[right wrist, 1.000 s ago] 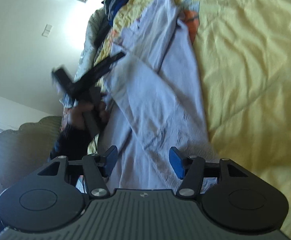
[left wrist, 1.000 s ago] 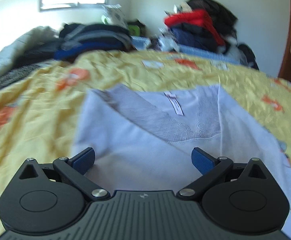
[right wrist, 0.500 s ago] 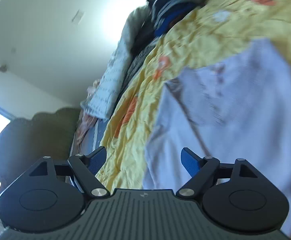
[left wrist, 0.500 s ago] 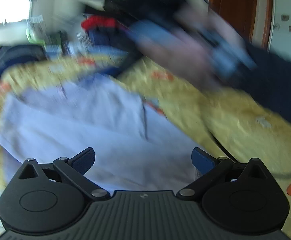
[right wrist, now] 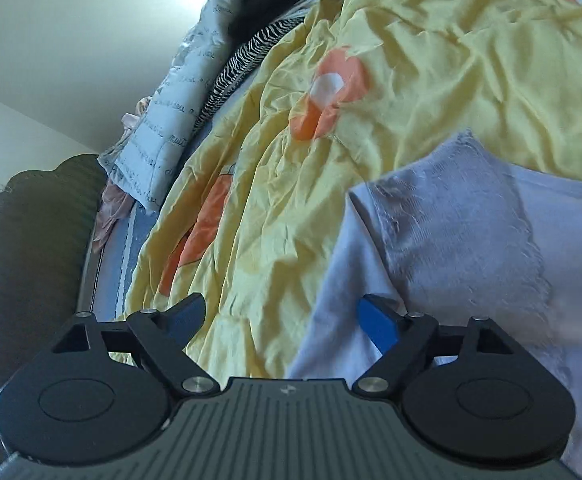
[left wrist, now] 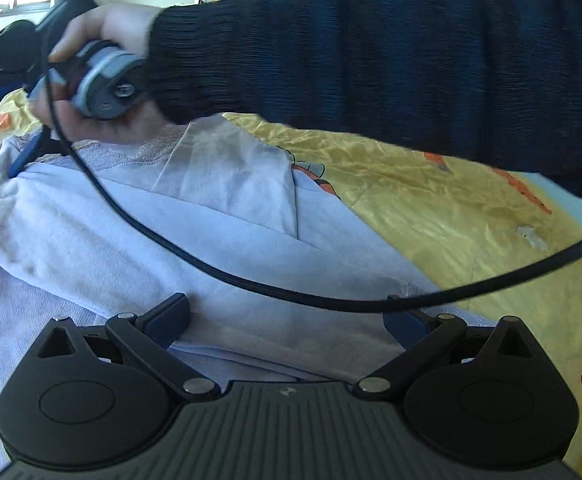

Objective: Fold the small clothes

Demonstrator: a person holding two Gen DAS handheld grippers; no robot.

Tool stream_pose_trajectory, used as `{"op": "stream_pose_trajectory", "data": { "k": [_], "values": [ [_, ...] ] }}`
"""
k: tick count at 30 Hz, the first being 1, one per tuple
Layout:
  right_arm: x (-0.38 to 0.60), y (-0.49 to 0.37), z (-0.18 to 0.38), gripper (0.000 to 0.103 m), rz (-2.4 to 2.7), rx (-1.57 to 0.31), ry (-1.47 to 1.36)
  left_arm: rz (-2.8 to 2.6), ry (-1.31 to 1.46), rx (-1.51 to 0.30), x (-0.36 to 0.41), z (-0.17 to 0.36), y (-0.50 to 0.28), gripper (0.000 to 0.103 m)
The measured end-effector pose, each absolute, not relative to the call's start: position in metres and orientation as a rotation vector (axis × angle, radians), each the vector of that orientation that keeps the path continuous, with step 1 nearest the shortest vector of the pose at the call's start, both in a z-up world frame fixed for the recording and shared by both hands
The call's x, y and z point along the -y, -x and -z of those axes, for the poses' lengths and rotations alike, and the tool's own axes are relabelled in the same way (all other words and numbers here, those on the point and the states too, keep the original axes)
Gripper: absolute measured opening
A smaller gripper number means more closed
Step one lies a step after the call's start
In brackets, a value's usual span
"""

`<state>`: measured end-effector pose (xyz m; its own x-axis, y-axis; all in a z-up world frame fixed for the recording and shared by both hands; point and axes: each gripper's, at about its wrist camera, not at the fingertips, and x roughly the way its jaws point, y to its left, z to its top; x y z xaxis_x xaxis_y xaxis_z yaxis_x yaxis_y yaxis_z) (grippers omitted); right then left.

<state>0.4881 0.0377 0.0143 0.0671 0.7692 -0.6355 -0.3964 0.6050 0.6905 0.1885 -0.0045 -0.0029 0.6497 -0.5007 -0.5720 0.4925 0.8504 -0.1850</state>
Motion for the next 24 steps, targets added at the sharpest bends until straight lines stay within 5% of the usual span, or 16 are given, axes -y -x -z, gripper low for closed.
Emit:
{"op": "stream_pose_trajectory", "data": {
  "k": [7, 9, 10, 12, 17, 24],
  "values": [
    [-0.065, -0.486, -0.019, 0.100, -0.948, -1.140, -0.266, 0.556, -0.006, -0.653, 0.009, 0.002, -0.188, 0.103],
    [-0.061, -0.478, -0.024, 0.094, -0.918, -1.140, -0.251, 0.550, -0.019, -0.647, 0.010, 0.002, -0.186, 0.103],
    [-0.052, -0.473, -0.028, 0.081, -0.906, -1.159, -0.280, 0.550, -0.013, -0.639, 0.009, 0.002, -0.185, 0.103],
    [-0.023, -0.458, -0.042, 0.077, -0.962, -1.195, -0.372, 0.493, 0.018, -0.592, 0.000, -0.002, -0.177, 0.103],
    [0.104, -0.378, -0.088, 0.084, -1.039, -1.012, -0.481, 0.275, 0.091, -0.478, -0.039, -0.030, -0.134, 0.103],
    [0.278, -0.256, -0.033, 0.082, -0.771, -1.074, -0.599, 0.109, 0.526, -0.717, -0.131, -0.016, -0.111, 0.103]
  ]
}}
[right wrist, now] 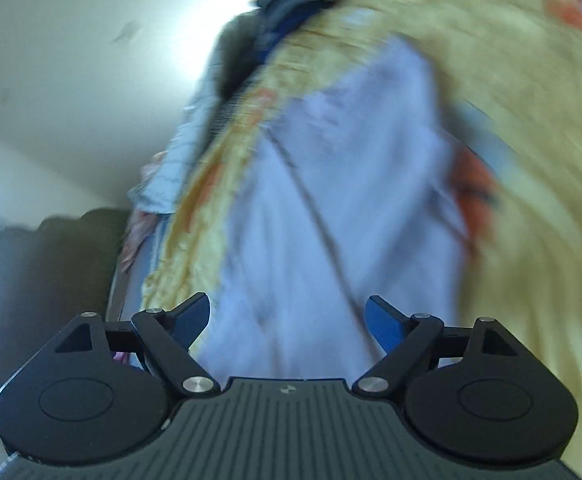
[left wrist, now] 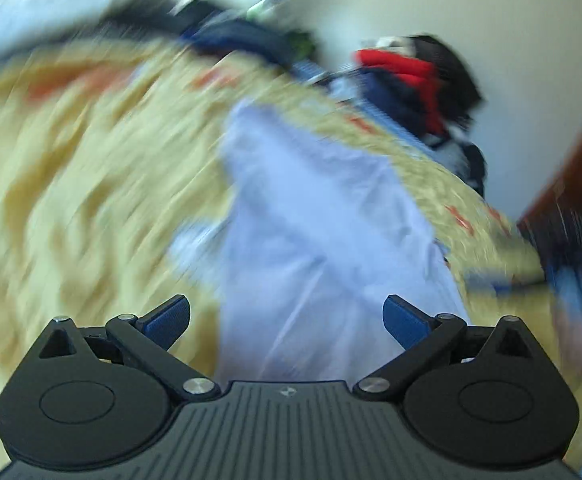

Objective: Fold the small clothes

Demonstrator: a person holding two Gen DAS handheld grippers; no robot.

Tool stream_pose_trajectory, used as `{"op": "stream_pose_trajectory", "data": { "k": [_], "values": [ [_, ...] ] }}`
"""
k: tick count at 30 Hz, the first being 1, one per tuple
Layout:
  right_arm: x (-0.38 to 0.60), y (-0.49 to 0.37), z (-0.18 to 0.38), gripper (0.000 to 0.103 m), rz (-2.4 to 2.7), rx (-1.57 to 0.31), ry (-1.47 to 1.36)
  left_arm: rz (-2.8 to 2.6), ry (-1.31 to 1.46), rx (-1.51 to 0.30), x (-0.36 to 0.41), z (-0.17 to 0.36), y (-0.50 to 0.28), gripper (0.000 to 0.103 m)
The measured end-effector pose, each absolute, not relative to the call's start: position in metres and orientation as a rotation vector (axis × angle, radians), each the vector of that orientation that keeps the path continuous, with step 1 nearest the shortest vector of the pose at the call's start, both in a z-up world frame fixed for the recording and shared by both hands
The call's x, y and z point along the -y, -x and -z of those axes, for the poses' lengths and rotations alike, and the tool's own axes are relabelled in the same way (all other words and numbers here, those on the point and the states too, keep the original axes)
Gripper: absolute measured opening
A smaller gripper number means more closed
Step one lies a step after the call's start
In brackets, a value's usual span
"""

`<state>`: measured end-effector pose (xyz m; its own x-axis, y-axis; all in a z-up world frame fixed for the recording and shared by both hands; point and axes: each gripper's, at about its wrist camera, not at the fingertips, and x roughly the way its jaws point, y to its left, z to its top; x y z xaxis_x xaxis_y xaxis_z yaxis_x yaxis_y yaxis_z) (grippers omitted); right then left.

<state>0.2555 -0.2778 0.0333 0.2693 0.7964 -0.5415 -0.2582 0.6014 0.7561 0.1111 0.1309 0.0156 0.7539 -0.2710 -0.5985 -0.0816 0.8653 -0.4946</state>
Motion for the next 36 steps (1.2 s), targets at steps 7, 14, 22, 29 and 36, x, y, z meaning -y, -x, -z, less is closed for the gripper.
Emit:
{"op": "stream_pose_trajectory", "data": {
  "k": [7, 14, 22, 29, 36],
  "values": [
    [0.334, -0.205, 0.017, 0.082, -0.685, -1.159, -0.837, 0.139, 0.865, -0.811, -0.169, 0.005, -0.117, 0.103],
    [0.324, -0.200, 0.026, 0.085, -0.807, -1.271, -0.923, 0.306, 1.149, -0.874, -0.179, 0.030, -0.121, 0.103],
    [0.301, -0.196, 0.014, 0.082, -0.799, -1.333, -0.812, 0.302, 1.136, -0.920, -0.200, 0.027, -0.139, 0.103],
    [0.300, -0.219, 0.020, 0.083, -0.730, -1.315, -0.892, 0.449, 1.074, -1.039, -0.178, 0.030, -0.166, 0.103],
    [0.293, -0.210, 0.023, 0.085, -0.788, -1.376, -0.869, 0.556, 1.040, -1.125, -0.159, 0.035, -0.163, 0.099]
  ]
}}
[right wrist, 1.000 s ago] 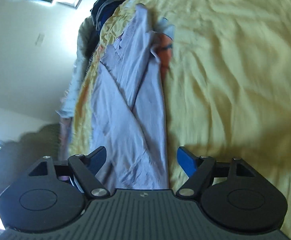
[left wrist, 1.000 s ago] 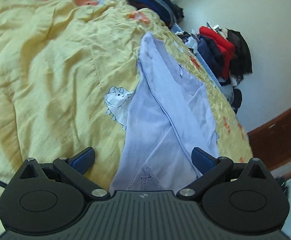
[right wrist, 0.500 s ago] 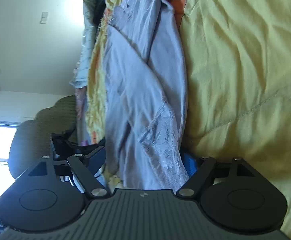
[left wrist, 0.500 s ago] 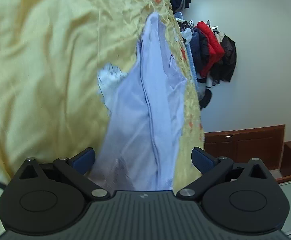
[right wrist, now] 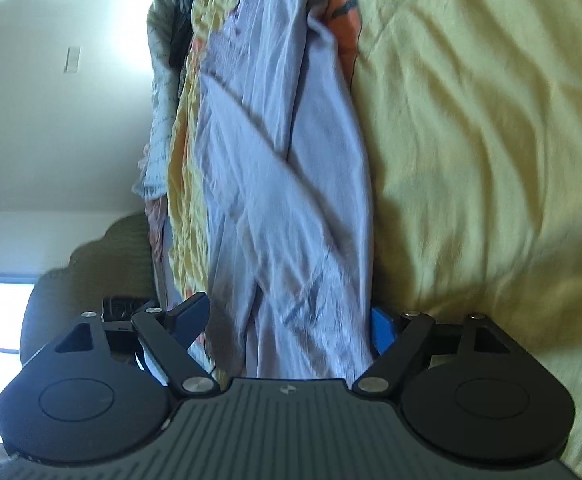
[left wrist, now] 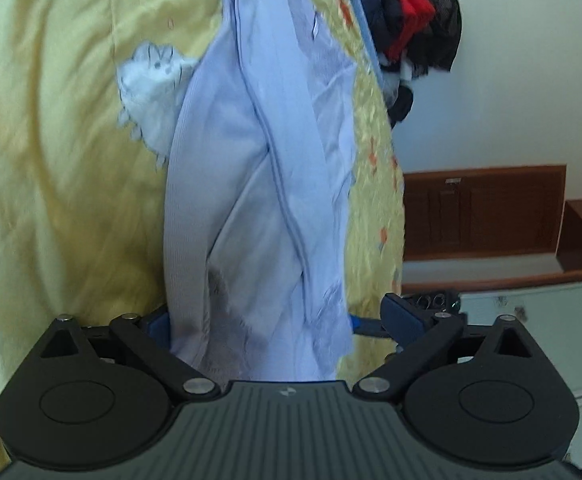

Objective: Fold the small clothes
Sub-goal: 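Grasp the lace collar end of the shirt with both grippers, then lift the collar end, fold it over the shirt body, open both grippers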

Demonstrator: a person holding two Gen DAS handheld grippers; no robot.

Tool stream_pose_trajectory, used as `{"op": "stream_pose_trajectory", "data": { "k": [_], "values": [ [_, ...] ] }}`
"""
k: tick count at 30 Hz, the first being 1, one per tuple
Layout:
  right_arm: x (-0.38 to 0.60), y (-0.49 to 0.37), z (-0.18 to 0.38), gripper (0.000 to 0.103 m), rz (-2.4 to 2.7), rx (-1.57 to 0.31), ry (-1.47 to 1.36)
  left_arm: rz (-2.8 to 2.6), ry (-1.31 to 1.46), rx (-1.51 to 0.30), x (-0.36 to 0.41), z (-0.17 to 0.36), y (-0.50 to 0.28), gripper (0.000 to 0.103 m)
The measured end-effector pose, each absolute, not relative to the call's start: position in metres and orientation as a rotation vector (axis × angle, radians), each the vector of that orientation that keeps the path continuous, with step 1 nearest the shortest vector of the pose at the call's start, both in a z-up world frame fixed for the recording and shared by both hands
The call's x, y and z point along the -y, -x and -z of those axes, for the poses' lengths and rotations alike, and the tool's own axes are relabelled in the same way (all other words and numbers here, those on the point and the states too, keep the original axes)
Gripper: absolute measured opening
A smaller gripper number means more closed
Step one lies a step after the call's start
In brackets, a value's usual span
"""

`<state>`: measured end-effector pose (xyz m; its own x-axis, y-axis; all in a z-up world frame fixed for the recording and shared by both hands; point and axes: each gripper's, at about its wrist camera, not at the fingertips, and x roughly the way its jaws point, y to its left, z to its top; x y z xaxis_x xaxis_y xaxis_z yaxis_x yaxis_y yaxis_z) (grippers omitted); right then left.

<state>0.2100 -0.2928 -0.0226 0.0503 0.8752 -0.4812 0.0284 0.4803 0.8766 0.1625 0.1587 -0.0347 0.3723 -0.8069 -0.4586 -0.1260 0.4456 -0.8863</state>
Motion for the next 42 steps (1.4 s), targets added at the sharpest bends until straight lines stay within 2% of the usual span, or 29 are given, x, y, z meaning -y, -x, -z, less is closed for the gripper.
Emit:
{"op": "stream_pose_trajectory", "data": {
  "k": [4, 5, 7, 9, 11, 13, 16, 18, 20, 23, 26, 35, 42],
  "values": [
    [0.287, -0.195, 0.024, 0.085, -0.847, -1.419, -0.844, 0.585, 0.990, -1.151, -0.151, 0.033, -0.156, 0.097],
    [0.289, -0.194, 0.024, 0.085, -0.847, -1.424, -0.856, 0.586, 0.975, -1.157, -0.150, 0.033, -0.154, 0.093],
    [0.291, -0.192, 0.025, 0.085, -0.849, -1.435, -0.881, 0.580, 0.955, -1.180, -0.149, 0.034, -0.152, 0.077],
    [0.293, -0.189, 0.027, 0.083, -0.852, -1.444, -0.894, 0.542, 0.911, -1.218, -0.149, 0.037, -0.150, 0.034],
    [0.294, -0.184, 0.029, 0.073, -0.841, -1.459, -0.883, 0.509, 0.899, -1.238, -0.152, 0.040, -0.147, 0.021],
    [0.298, -0.180, 0.033, 0.062, -0.806, -1.465, -0.892, 0.502, 0.939, -1.239, -0.158, 0.044, -0.144, 0.022],
    [0.310, -0.178, 0.043, 0.053, -0.769, -1.462, -1.019, 0.505, 0.950, -1.244, -0.158, 0.044, -0.143, 0.022],
    [0.316, -0.175, 0.049, 0.034, -0.717, -1.459, -1.054, 0.513, 0.949, -1.253, -0.159, 0.044, -0.141, 0.022],
    [0.316, -0.170, 0.059, 0.000, -0.661, -1.484, -1.033, 0.512, 0.944, -1.253, -0.159, 0.044, -0.141, 0.022],
    [0.318, -0.164, 0.061, 0.001, -0.658, -1.443, -1.034, 0.487, 0.900, -1.255, -0.157, 0.043, -0.139, 0.009],
    [0.315, -0.160, 0.054, 0.005, -0.662, -1.418, -1.009, 0.476, 0.928, -1.255, -0.159, 0.045, -0.138, 0.008],
    [0.314, -0.175, 0.021, 0.006, -0.761, -1.368, -1.056, 0.545, 0.962, -1.177, -0.159, 0.013, -0.149, 0.007],
    [0.302, -0.272, -0.029, 0.006, -0.897, -1.156, -1.136, 0.649, 0.943, -0.957, -0.166, -0.043, -0.231, 0.007]
  ]
}}
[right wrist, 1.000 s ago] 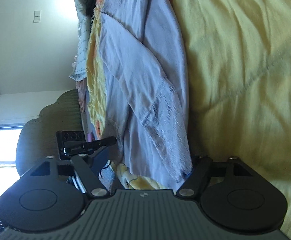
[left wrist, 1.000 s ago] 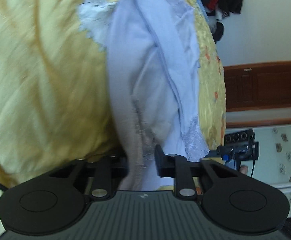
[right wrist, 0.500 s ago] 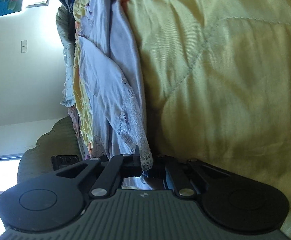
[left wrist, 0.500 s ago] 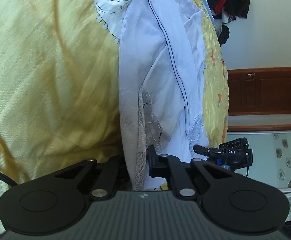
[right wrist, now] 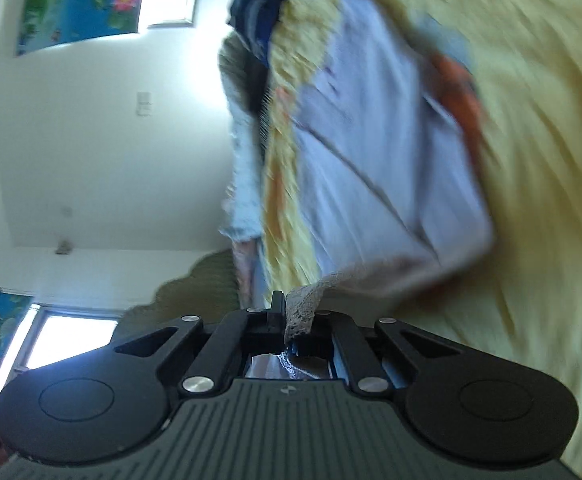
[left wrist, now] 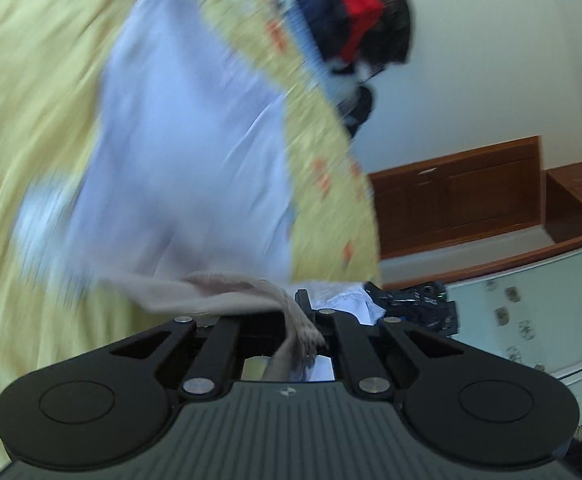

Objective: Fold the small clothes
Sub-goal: 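Lift the collar end, fold it over the shirt body, open both grippers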

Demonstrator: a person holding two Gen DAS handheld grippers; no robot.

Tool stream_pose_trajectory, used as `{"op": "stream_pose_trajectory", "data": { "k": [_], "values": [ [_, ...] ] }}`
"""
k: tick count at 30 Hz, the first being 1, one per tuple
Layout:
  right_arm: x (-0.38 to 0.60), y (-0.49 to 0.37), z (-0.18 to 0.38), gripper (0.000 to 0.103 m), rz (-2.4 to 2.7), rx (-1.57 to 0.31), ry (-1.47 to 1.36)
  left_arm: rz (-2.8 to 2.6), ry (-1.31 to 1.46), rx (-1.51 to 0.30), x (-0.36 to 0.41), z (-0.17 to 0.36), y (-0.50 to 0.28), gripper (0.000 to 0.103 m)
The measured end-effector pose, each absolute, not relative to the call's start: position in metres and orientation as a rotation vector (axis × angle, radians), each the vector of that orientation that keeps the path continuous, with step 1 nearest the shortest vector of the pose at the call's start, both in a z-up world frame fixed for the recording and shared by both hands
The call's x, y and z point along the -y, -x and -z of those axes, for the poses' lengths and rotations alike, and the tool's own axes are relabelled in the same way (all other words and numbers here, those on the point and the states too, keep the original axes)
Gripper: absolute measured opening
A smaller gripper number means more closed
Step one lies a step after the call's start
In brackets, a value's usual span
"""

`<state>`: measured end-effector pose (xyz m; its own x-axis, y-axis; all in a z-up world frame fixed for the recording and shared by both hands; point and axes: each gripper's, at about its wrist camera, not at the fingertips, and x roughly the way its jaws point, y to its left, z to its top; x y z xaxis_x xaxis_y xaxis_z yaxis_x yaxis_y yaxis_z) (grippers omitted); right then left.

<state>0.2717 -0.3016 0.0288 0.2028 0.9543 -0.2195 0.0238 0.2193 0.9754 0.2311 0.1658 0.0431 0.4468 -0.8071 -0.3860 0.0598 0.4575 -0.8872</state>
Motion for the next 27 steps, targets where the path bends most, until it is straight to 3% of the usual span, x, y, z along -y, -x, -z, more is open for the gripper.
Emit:
{"op": "stream_pose_trajectory", "data": {
  "k": [4, 6, 8, 9, 10, 14, 16, 18, 19, 22, 24, 27],
  "values": [
    [0.293, -0.371, -0.026, 0.007, -0.839, -1.062, -1.222, 0.606, 0.917, -0.814, -0.182, -0.069, -0.321, 0.006],
    [0.287, -0.423, -0.011, 0.014, -0.788, -1.052, -1.265, 0.530, 0.929, -0.778, -0.195, -0.064, -0.368, 0.006],
    [0.283, -0.466, 0.021, 0.045, -0.625, -1.133, -1.294, 0.442, 0.988, -0.844, -0.208, -0.036, -0.416, 0.006],
    [0.282, -0.479, 0.036, 0.048, -0.550, -1.177, -1.296, 0.374, 1.031, -0.899, -0.213, -0.020, -0.433, 0.006],
    [0.282, -0.487, 0.046, 0.040, -0.498, -1.201, -1.287, 0.313, 1.055, -0.947, -0.217, -0.007, -0.444, 0.006],
    [0.284, -0.492, 0.046, 0.048, -0.565, -1.151, -1.295, 0.322, 1.059, -0.976, -0.220, -0.001, -0.452, 0.012],
    [0.290, -0.491, 0.039, 0.054, -0.572, -1.107, -1.296, 0.335, 1.072, -0.944, -0.230, -0.010, -0.451, 0.027],
    [0.299, -0.493, 0.032, 0.058, -0.577, -1.052, -1.321, 0.342, 1.120, -0.884, -0.242, -0.019, -0.450, 0.077],
    [0.301, -0.494, 0.027, 0.058, -0.580, -1.030, -1.328, 0.353, 1.128, -0.825, -0.246, -0.026, -0.448, 0.081],
    [0.300, -0.502, 0.004, 0.058, -0.596, -0.971, -1.231, 0.346, 1.049, -0.679, -0.252, -0.058, -0.442, 0.081],
    [0.291, -0.507, -0.012, 0.057, -0.602, -0.953, -1.080, 0.242, 0.833, -0.592, -0.238, -0.082, -0.433, 0.081],
    [0.276, -0.508, -0.033, 0.057, -0.556, -0.901, -0.773, 0.122, 0.493, -0.603, -0.199, -0.086, -0.426, 0.081]
  ]
}}
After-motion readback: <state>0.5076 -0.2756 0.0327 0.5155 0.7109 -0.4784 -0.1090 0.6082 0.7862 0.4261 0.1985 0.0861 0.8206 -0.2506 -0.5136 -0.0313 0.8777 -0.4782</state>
